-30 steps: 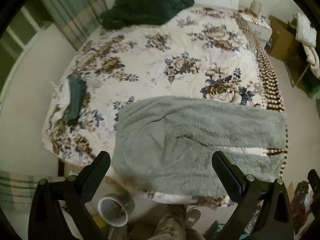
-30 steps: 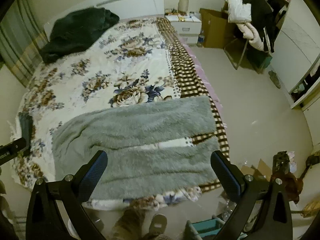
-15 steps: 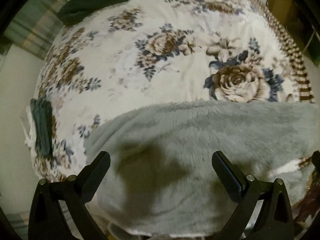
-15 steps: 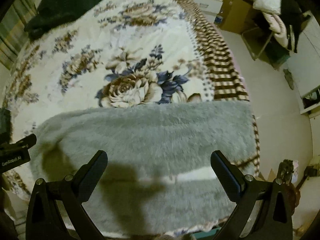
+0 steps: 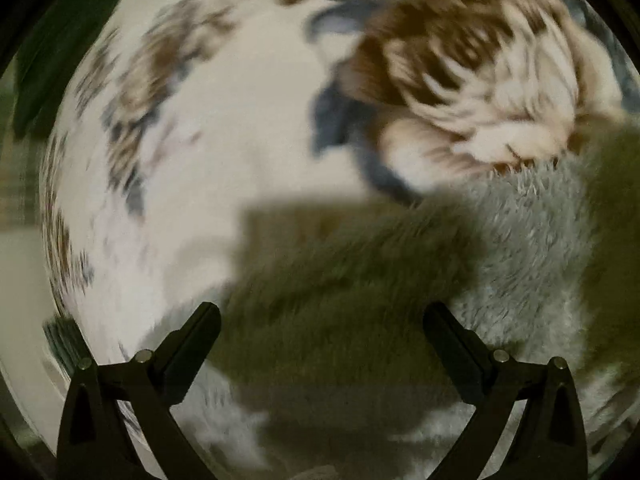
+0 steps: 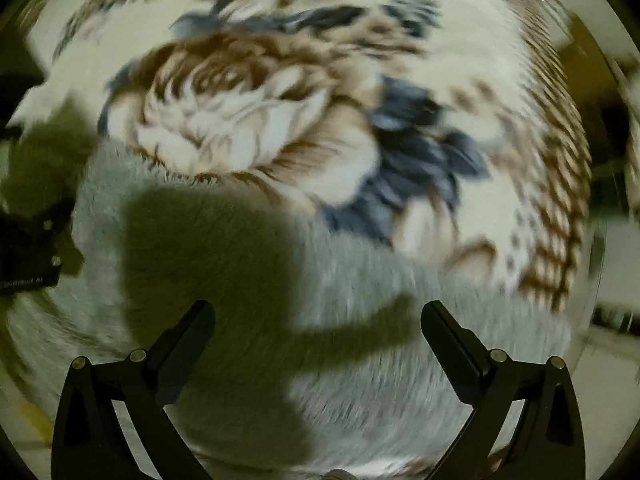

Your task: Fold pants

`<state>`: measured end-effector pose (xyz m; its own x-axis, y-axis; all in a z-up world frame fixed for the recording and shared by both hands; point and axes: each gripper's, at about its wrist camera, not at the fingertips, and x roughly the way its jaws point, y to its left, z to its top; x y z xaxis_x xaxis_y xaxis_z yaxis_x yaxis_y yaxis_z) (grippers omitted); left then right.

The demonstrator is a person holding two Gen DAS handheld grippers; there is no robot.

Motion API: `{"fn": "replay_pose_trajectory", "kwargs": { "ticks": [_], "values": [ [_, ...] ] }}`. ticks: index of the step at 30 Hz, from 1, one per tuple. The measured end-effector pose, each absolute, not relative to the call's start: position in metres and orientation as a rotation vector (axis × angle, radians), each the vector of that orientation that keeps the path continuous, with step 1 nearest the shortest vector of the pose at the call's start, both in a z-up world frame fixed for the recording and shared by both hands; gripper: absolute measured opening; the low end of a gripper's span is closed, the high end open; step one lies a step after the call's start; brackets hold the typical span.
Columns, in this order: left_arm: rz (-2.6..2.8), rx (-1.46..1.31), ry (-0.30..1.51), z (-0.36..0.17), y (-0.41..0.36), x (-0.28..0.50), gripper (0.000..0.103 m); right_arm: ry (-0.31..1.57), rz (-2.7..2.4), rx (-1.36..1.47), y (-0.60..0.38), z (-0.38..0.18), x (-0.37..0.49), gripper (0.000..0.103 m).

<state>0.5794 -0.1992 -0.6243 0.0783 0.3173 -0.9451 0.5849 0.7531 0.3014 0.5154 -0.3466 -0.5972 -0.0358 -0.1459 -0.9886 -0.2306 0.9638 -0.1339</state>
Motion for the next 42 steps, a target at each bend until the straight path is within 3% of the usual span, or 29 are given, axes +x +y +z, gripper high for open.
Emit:
{"fn": "replay_pose_trajectory", "kwargs": {
  "ticks": [11, 14, 16, 17, 19, 21, 22, 24, 30, 42],
  "values": [
    [-0.425, 0.689, 1.633, -0.646, -0.196, 0.604, 0.102, 1.737, 0.401, -0.497, -0.33, -0.653, 0.565, 0.099],
    [-0.476, 0.627, 1.642, -0.645, -0.194, 0.605, 0.086, 1.764, 0.424, -0.458, -0.334, -0.66, 0.571, 0.089],
    [-0.503, 0.593, 1.644, -0.641, -0.188, 0.605, 0.06, 1.764, 0.453, -0.434, -0.336, -0.659, 0.571, 0.074],
    [-0.51, 0.575, 1.642, -0.638, -0.188, 0.605, 0.052, 1.763, 0.458, -0.424, -0.336, -0.656, 0.574, 0.065],
    [-0.513, 0.553, 1.635, -0.634, -0.193, 0.605, 0.024, 1.749, 0.462, -0.401, -0.335, -0.651, 0.574, 0.05],
    [-0.502, 0.539, 1.622, -0.63, -0.195, 0.606, 0.015, 1.732, 0.455, -0.384, -0.334, -0.647, 0.573, 0.036],
    [-0.494, 0.533, 1.611, -0.627, -0.198, 0.605, 0.012, 1.723, 0.448, -0.38, -0.335, -0.643, 0.575, 0.034],
    [-0.483, 0.528, 1.588, -0.621, -0.201, 0.598, 0.011, 1.698, 0.421, -0.373, -0.337, -0.636, 0.575, 0.026],
    [-0.453, 0.496, 1.522, -0.59, -0.185, 0.589, 0.008, 1.651, 0.353, -0.33, -0.344, -0.614, 0.551, 0.015],
    [-0.375, 0.372, 1.395, -0.502, -0.167, 0.54, 0.006, 1.449, 0.238, -0.282, -0.362, -0.504, 0.482, 0.01]
  ]
}}
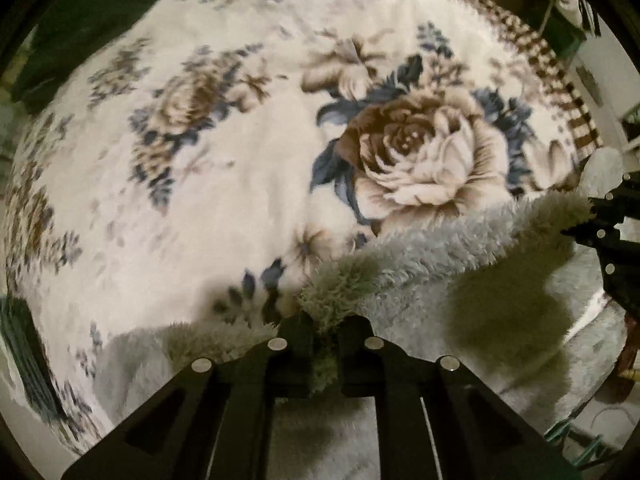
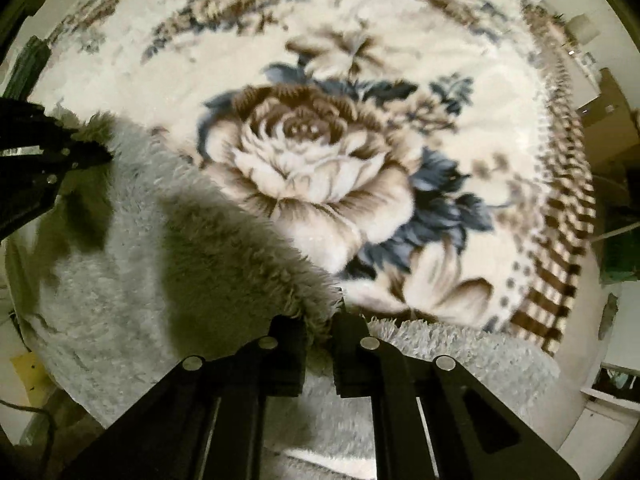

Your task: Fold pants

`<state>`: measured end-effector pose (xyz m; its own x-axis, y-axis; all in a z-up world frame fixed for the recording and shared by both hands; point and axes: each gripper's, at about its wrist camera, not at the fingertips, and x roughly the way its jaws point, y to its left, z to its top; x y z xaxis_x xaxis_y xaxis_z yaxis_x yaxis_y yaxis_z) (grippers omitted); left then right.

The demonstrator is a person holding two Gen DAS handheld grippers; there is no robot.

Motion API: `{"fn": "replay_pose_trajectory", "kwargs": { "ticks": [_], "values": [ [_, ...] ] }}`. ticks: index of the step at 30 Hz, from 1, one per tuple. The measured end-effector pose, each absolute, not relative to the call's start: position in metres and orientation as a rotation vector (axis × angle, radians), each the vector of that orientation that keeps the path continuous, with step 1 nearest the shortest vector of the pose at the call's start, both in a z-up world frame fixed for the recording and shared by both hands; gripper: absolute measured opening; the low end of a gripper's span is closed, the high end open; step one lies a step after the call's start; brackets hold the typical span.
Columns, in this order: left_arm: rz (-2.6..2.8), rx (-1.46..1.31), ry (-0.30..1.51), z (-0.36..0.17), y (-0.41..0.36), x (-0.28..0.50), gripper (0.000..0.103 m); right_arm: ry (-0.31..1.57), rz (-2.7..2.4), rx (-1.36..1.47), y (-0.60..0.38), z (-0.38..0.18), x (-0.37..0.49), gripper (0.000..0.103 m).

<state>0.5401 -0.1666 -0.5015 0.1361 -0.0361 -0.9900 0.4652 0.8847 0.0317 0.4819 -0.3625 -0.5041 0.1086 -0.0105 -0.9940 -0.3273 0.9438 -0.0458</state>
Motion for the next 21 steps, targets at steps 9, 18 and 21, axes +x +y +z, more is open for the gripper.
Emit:
{"fn": "replay_pose_trajectory", "kwargs": {
  "ticks": [9, 18, 21],
  "values": [
    [-0.252, 0.209, 1.336, -0.451, -0.117, 0.423, 0.006, 1.277, 0.239, -0.314, -0.319, -0.455, 0.385, 0.009],
    [-0.119, 0.077, 1.497, -0.507, -0.085, 0.277, 0.006, 1.313, 0.325, -0.421, -0.278, -0.502, 0.223, 0.009],
    [-0.082, 0.067, 1.588, -0.558, -0.085, 0.25, 0.006, 1.395, 0.351, -0.455, -0.269, -0.55, 0.179, 0.01]
  ]
}}
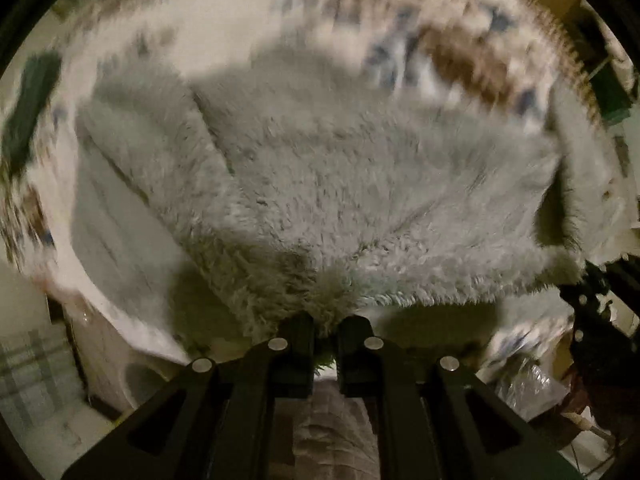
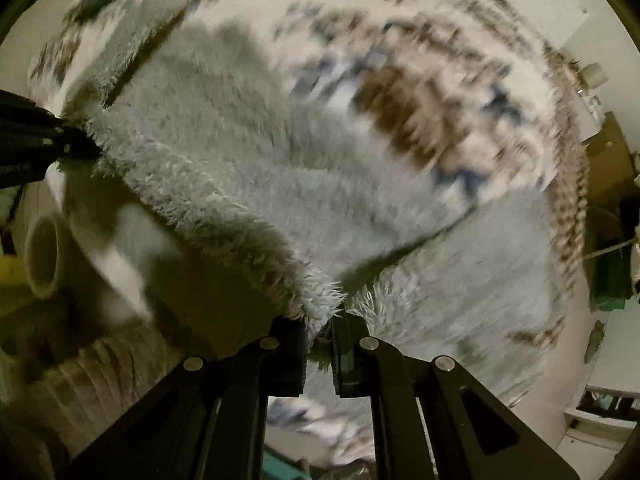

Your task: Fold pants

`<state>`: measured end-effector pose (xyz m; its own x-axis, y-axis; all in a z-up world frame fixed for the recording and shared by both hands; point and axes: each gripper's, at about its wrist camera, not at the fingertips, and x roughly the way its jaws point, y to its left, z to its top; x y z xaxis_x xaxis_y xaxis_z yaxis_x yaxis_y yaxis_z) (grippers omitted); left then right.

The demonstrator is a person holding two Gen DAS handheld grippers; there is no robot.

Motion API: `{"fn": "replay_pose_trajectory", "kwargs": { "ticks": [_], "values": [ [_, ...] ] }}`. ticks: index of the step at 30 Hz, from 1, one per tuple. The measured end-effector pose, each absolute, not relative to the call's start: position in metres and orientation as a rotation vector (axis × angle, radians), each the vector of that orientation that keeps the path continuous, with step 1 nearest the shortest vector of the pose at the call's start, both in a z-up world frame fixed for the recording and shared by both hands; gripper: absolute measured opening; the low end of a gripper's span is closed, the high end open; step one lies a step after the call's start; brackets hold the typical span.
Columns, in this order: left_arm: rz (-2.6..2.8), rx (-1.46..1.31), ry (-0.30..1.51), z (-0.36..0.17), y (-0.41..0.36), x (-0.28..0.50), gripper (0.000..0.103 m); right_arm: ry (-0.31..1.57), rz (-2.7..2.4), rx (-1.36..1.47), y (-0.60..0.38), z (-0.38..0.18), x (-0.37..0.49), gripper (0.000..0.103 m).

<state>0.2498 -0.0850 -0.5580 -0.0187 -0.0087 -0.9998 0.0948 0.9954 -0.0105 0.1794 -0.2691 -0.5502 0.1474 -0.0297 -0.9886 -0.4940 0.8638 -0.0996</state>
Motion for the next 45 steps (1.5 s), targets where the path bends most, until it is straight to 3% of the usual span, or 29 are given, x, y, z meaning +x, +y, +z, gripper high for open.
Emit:
{"fn": "replay_pose_trajectory", "kwargs": {
  "ticks": [4, 7, 8, 9, 10, 13, 15, 24, 35, 37, 39, 41, 45],
  "values": [
    [-0.057, 0.098, 1.653, -0.605, -0.089, 0.235, 0.01, 1.499, 0.359, -0.508, -0.263, -0.604, 0.146, 0.018],
    [-0.052, 0.115, 1.665, -0.604, -0.094, 0.237, 0.016, 1.575, 0.346, -0.423, -0.271, -0.621, 0.142, 0.041],
    [-0.048, 0.102, 1.663, -0.598, -0.094, 0.238, 0.017, 1.581, 0.335, -0.372, -0.276, -0.617, 0.145, 0.059],
    [-0.045, 0.078, 1.661, -0.591, -0.094, 0.239, 0.026, 1.585, 0.326, -0.294, -0.283, -0.61, 0.148, 0.079],
    [-0.049, 0.041, 1.665, -0.581, -0.094, 0.241, 0.035, 1.588, 0.319, -0.227, -0.289, -0.603, 0.151, 0.084],
    [-0.027, -0.008, 1.659, -0.56, -0.094, 0.246, 0.063, 1.579, 0.248, -0.006, -0.319, -0.572, 0.162, 0.087],
    [-0.003, 0.003, 1.6, -0.538, -0.099, 0.255, 0.067, 1.564, 0.177, 0.118, -0.343, -0.554, 0.172, 0.089],
    [0.099, 0.043, 1.376, -0.49, -0.126, 0.292, 0.07, 1.481, -0.177, 0.259, -0.433, -0.525, 0.273, 0.089],
    [0.103, 0.175, 1.369, -0.524, -0.156, 0.325, 0.07, 1.562, -0.358, 0.35, -0.471, -0.602, 0.348, 0.087],
    [0.104, 0.179, 1.373, -0.527, -0.156, 0.326, 0.07, 1.585, -0.361, 0.358, -0.471, -0.611, 0.348, 0.067],
    [0.101, 0.176, 1.381, -0.529, -0.157, 0.325, 0.07, 1.57, -0.371, 0.319, -0.469, -0.608, 0.343, 0.035],
    [0.093, 0.178, 1.386, -0.53, -0.159, 0.323, 0.07, 1.525, -0.366, 0.33, -0.472, -0.598, 0.333, 0.02],
    [0.07, 0.183, 1.4, -0.529, -0.163, 0.315, 0.07, 1.433, -0.386, 0.422, -0.493, -0.566, 0.299, 0.015]
  ]
}}
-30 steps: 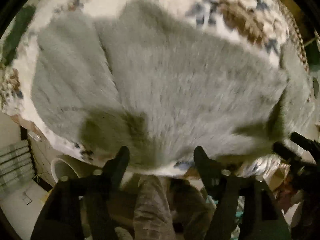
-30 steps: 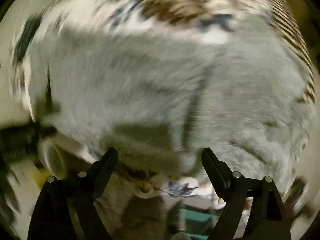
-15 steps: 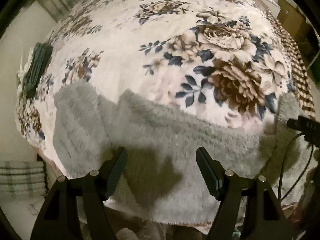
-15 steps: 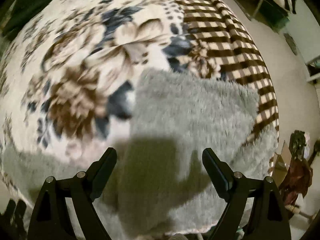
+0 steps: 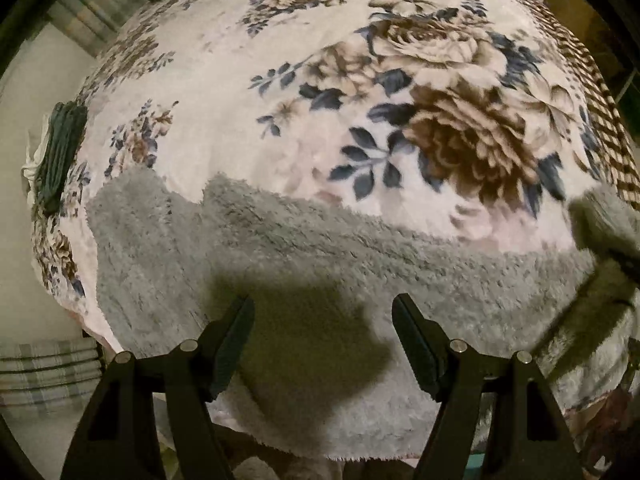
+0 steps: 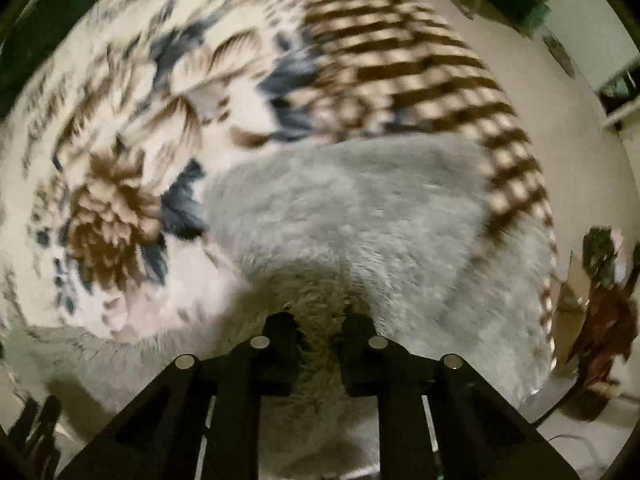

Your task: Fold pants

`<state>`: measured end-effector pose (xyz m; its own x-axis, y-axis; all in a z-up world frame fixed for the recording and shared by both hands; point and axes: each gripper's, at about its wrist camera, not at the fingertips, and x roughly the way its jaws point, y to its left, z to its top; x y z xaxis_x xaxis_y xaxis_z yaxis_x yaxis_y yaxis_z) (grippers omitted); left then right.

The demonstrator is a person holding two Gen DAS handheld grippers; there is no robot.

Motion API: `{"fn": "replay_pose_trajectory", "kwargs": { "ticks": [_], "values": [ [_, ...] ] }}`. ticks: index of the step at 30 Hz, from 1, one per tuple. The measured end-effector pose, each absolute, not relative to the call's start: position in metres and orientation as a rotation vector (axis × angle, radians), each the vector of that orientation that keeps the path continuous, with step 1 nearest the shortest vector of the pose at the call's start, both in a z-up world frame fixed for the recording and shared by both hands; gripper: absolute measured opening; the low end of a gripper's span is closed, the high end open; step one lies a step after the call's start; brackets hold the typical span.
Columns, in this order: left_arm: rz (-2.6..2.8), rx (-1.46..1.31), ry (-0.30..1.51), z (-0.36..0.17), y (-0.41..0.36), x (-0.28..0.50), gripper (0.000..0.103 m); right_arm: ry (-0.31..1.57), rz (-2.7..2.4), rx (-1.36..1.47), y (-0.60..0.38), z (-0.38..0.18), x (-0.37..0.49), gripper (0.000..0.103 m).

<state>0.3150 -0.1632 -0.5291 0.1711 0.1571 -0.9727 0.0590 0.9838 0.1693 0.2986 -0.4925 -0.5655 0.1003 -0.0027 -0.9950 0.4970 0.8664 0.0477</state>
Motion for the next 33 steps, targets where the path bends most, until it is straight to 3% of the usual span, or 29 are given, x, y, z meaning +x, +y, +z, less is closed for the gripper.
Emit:
{"fn": "replay_pose_trajectory", "kwargs": {
  "ticks": [7, 14, 17, 20, 27, 33],
  "values": [
    [0.047, 0.183, 1.413, -0.526, -0.17, 0.298, 0.07, 1.359, -0.493, 0.559, -0.56, -0.538, 0.197, 0.015],
    [0.051, 0.203, 1.424, -0.534, -0.175, 0.289, 0.07, 1.44, -0.574, 0.646, -0.592, -0.579, 0.115, 0.015],
    [0.055, 0.209, 1.429, -0.537, -0.176, 0.287, 0.07, 1.48, -0.577, 0.686, -0.596, -0.599, 0.105, 0.031],
    [0.058, 0.202, 1.431, -0.537, -0.174, 0.286, 0.07, 1.478, -0.576, 0.696, -0.595, -0.599, 0.1, 0.079],
    [0.085, 0.126, 1.419, -0.517, -0.139, 0.29, 0.07, 1.412, -0.519, 0.53, -0.548, -0.548, 0.111, 0.093],
    [0.255, 0.027, 1.442, -0.528, -0.048, 0.322, 0.07, 1.418, -0.406, 0.446, -0.469, -0.544, 0.159, 0.096]
  ]
}}
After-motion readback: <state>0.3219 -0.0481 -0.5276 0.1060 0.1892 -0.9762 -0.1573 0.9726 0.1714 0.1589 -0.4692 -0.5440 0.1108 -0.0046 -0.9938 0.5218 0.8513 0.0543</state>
